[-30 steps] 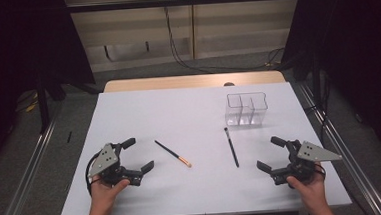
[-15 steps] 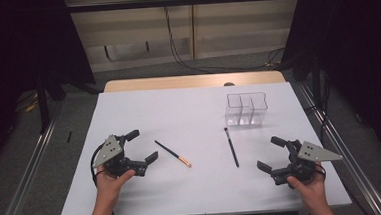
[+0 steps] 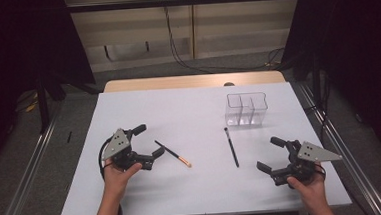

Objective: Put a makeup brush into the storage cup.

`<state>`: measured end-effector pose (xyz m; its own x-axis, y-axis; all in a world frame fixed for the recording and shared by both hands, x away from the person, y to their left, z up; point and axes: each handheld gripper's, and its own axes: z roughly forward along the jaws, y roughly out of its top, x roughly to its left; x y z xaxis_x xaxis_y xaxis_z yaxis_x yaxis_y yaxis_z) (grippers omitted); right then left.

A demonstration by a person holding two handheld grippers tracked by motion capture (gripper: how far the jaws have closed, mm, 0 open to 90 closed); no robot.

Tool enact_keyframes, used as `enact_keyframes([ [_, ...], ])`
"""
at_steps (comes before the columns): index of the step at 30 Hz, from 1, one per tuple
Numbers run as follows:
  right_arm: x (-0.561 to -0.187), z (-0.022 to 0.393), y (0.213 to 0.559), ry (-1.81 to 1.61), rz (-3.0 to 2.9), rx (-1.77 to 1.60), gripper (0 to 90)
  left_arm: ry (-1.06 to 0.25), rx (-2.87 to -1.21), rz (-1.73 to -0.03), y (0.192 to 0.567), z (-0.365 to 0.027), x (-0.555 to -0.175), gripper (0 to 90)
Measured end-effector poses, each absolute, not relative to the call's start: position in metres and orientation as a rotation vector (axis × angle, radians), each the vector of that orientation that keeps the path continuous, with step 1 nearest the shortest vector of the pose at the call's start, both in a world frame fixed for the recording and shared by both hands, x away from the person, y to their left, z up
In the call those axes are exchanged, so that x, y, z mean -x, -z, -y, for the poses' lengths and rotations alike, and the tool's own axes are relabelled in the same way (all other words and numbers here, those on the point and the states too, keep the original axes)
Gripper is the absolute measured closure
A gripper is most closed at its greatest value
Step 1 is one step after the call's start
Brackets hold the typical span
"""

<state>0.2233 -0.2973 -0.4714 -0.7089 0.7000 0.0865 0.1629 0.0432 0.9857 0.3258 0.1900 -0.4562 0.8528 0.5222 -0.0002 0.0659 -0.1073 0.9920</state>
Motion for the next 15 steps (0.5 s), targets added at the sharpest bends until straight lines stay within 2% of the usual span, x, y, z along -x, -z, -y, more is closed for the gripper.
enact_keyframes([
  [15, -0.223, 0.295, 0.472, -1.709, -1.917, -0.859, 0.0, -0.402, -1.657, -0.453, 0.458, -0.174, -0.336, 0.0],
])
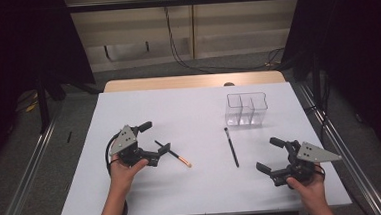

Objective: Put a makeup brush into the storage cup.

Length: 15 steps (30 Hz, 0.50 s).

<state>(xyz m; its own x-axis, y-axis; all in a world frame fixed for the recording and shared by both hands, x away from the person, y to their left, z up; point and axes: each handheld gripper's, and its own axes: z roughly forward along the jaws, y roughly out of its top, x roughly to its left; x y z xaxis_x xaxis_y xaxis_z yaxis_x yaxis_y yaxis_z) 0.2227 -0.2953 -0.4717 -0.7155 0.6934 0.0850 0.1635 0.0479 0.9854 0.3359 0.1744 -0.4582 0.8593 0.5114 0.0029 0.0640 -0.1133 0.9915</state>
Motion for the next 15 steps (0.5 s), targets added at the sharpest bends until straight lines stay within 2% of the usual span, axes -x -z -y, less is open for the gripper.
enact_keyframes([
  [15, -0.222, 0.295, 0.472, -1.713, -1.919, -0.857, 0.0, -0.385, -1.695, -0.433, 0.460, -0.163, -0.341, 0.0],
])
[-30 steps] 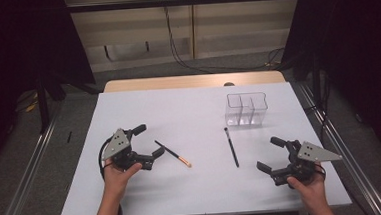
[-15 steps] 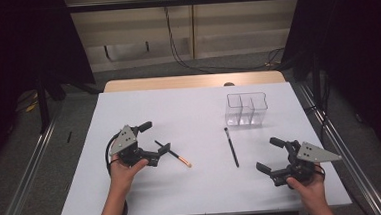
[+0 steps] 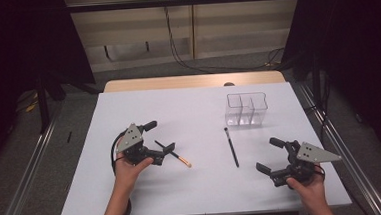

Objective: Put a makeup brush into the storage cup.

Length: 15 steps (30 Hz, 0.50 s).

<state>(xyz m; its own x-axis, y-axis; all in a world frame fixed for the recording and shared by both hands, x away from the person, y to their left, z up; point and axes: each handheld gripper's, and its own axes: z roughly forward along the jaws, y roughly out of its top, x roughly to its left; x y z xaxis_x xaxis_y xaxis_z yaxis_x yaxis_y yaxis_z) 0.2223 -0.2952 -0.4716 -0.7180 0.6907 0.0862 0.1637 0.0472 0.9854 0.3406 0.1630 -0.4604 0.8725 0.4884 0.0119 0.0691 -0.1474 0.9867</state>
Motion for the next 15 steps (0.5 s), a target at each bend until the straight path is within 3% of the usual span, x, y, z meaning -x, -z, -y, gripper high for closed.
enact_keyframes([
  [9, -0.222, 0.296, 0.472, -1.711, -1.919, -0.859, 0.0, -0.346, -1.738, -0.441, 0.461, -0.159, -0.344, 0.0],
  [15, -0.223, 0.296, 0.472, -1.711, -1.919, -0.864, 0.0, -0.280, -1.861, -0.402, 0.464, -0.148, -0.349, 0.0],
])
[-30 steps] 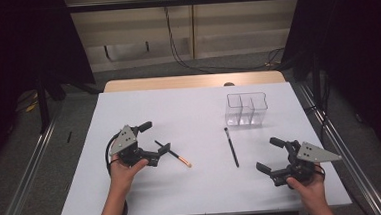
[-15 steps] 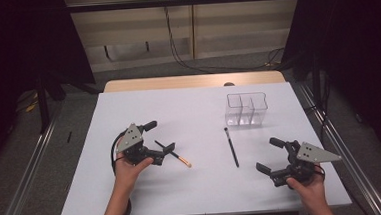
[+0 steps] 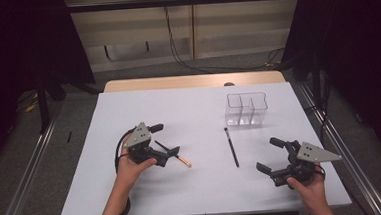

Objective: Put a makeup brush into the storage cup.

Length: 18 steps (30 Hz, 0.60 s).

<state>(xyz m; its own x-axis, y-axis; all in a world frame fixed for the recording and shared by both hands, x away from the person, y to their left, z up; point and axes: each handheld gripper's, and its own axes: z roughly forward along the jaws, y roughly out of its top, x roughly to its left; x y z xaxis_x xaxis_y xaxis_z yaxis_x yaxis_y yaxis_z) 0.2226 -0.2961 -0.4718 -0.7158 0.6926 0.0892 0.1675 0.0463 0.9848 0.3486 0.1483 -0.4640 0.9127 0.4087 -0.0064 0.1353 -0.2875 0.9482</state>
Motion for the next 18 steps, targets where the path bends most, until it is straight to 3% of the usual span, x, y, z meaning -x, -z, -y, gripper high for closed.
enact_keyframes([
  [18, -0.222, 0.297, 0.472, -1.709, -1.923, -0.865, 0.0, -0.212, -2.156, -0.358, 0.446, -0.134, -0.363, 0.0],
])
